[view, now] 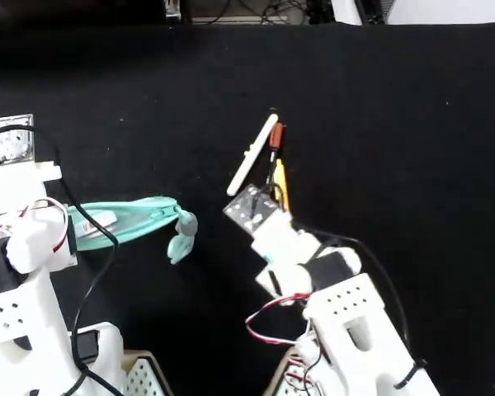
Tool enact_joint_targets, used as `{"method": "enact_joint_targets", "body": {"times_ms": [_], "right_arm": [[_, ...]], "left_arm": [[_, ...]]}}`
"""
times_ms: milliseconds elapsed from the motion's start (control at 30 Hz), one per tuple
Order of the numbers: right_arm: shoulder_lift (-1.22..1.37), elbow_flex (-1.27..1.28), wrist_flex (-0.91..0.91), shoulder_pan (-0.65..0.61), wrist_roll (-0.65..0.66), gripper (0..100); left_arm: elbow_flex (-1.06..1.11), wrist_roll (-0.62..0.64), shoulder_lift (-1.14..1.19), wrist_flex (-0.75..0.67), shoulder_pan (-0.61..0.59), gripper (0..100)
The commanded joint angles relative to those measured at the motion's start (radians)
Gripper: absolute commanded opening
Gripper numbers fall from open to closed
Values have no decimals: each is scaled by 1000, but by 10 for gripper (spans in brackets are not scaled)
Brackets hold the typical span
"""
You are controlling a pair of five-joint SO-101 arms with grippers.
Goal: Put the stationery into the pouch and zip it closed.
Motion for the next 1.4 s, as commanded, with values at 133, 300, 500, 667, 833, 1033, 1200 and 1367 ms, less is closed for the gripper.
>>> {"method": "enact_joint_targets", "body": {"times_ms": [133,300,500,667,833,1033,1200,1367], "right_arm": [[320,-205,-92,-28,-66,208],[559,-295,-161,-37,-60,208],[779,-390,-209,-38,-60,201],[880,-455,-209,-31,-68,11],[780,-455,-196,-26,-71,11],[361,-470,29,-29,-92,11],[-42,-470,98,-32,-97,11],[-351,-464,-26,-35,-144,14]], "left_arm": [[-28,-6,9,9,19,30],[-28,-6,9,9,19,30],[-33,-5,9,6,21,30],[-30,-8,9,6,16,30],[-24,-6,9,12,19,30],[-25,-6,9,14,18,30],[-28,-6,9,12,19,30],[-33,-5,9,9,19,30]]}}
